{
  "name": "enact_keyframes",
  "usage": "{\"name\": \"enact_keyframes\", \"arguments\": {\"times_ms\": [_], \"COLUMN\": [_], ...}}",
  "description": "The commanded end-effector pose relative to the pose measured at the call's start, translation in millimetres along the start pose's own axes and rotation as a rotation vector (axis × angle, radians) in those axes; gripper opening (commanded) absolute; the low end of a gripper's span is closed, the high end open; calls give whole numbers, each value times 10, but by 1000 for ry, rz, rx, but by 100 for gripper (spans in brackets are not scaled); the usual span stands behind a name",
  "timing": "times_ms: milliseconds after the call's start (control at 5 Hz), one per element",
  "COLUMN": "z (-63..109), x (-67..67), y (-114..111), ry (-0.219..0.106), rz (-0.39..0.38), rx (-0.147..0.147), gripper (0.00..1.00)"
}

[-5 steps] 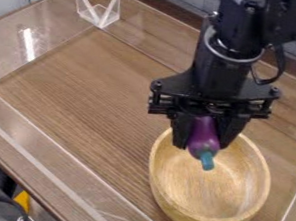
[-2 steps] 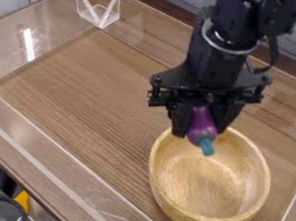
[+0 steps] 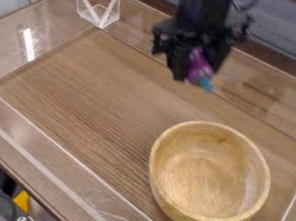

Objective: Remove the purple eggplant from inside the brown bowl and put it on the table

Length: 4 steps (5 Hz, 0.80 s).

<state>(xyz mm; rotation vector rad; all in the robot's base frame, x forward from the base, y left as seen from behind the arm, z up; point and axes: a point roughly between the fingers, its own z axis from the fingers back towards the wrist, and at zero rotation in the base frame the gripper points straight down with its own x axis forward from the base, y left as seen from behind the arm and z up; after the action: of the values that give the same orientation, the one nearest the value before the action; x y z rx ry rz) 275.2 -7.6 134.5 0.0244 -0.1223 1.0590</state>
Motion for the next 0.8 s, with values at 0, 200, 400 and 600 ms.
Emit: {"name": "enact_keyframes", "arguments": {"times_ms": [0,200,400,600], "z": [93,-148,-386,-456], "x": [359,513,534,418], "y": [-163,-197,-223,-283], "ry": [-54,-80,-105,-126], "rz": [80,139,130,130], "rx": [-85,-93,-104,-124], "gripper": [0,0,0,0]}}
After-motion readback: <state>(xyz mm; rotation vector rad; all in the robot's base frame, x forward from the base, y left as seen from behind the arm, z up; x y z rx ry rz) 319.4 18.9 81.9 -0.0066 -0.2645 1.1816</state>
